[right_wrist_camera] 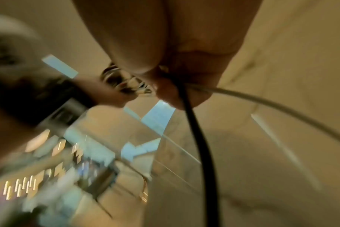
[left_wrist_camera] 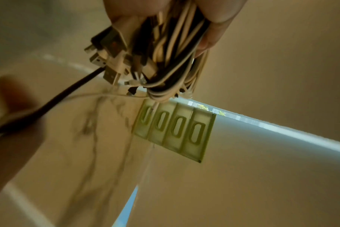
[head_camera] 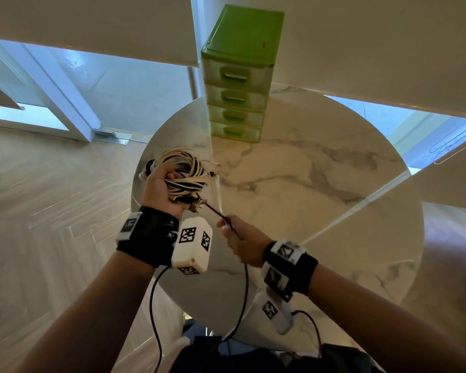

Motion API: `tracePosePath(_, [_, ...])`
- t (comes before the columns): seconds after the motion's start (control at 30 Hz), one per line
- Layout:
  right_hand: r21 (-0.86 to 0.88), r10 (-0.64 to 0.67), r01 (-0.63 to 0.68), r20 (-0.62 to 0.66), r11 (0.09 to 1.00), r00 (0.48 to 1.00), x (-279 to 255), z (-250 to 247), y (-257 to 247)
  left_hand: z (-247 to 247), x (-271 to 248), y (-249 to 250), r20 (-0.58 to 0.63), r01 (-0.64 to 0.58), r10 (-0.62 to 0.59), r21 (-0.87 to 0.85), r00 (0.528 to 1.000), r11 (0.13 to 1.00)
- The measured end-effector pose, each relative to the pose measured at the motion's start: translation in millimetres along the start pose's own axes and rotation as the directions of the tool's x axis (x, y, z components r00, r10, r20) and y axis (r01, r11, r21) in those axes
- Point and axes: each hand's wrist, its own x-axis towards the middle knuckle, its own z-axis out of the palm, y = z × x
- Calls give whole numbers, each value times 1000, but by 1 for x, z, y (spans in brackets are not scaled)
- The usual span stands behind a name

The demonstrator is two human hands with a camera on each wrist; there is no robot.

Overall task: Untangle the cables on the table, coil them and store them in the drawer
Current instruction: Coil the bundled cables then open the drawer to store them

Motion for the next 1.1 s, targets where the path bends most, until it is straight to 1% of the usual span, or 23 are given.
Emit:
tracePosePath(0.03, [-228,-28,37,45,973,999,-9,-2,1,0,-2,-1,-70,-93,98,63,993,994])
tracePosePath(0.1, [-502,-86,131,113,855,990,-26,-8,0,-5,-6,-7,-163,-267,324,296,932,917])
tracePosePath(0.13, [-588,-124,183,141,787,982,-32,-14,-4,-8,-7,-10,-141,-314,413,447,900,838])
tracePosePath(0.17, [-674,-168,240,171,699,971,-34,-21,-11,-13,-5,-15,-75,-330,462,599,884,730])
tracePosePath(0.2, [-739,-209,287,199,609,957,-35,-27,-19,-17,-4,-20,18,-329,467,734,884,594])
tracePosePath(0.23, [-766,-253,325,216,554,943,-35,-33,-27,-19,-4,-26,123,-330,431,831,894,447])
tracePosePath(0.27, [-762,-316,370,227,532,921,-32,-40,-34,-20,-4,-31,217,-339,361,885,907,319])
tracePosePath(0.3, [-735,-377,411,226,539,898,-30,-46,-39,-19,-6,-35,285,-347,264,910,922,228])
tracePosePath(0.33, [-690,-425,438,204,577,882,-27,-53,-45,-17,-8,-40,325,-347,148,923,934,167])
tracePosePath(0.4, [-588,-436,423,129,689,891,-25,-69,-53,-13,-13,-48,344,-340,-61,938,937,74])
tracePosePath(0.43, [-551,-421,406,108,729,901,-24,-75,-54,-14,-13,-52,334,-329,-129,943,934,59])
tracePosePath(0.47, [-529,-412,397,96,750,906,-23,-81,-54,-15,-14,-54,323,-309,-178,946,929,100])
tracePosePath(0.53, [-505,-417,390,64,770,907,-21,-88,-50,-18,-18,-58,298,-209,-267,926,917,316])
tracePosePath(0.63, [-457,-406,365,9,811,914,-19,-89,-44,-15,-28,-59,299,95,-427,717,853,690])
tracePosePath(0.67, [-445,-405,358,-10,821,914,-18,-88,-42,-13,-30,-60,315,175,-452,626,835,760])
tracePosePath(0.7, [-426,-407,357,-31,831,913,-18,-87,-41,-12,-32,-60,351,187,-447,575,823,797])
tracePosePath(0.77, [-388,-417,364,-58,847,907,-17,-83,-40,-12,-30,-64,435,52,-397,619,808,784])
tracePosePath(0.87, [-395,-419,364,-60,843,906,-17,-81,-41,-12,-27,-69,457,-139,-424,791,782,596])
tracePosePath(0.93, [-423,-438,366,-83,829,895,-18,-82,-41,-13,-23,-70,433,-176,-411,829,802,530])
tracePosePath(0.97, [-461,-458,364,-106,809,883,-18,-82,-40,-11,-24,-68,437,-188,-409,833,801,521])
tracePosePath(1.03, [-613,-490,342,-86,712,867,-18,-83,-37,-9,-25,-65,473,-222,-436,830,765,512])
tracePosePath(1.07, [-666,-481,340,-32,664,876,-18,-82,-35,-7,-26,-64,491,-241,-451,829,745,505])
tracePosePath(1.1, [-666,-456,359,32,654,889,-19,-82,-33,-6,-27,-62,505,-261,-461,829,730,495])
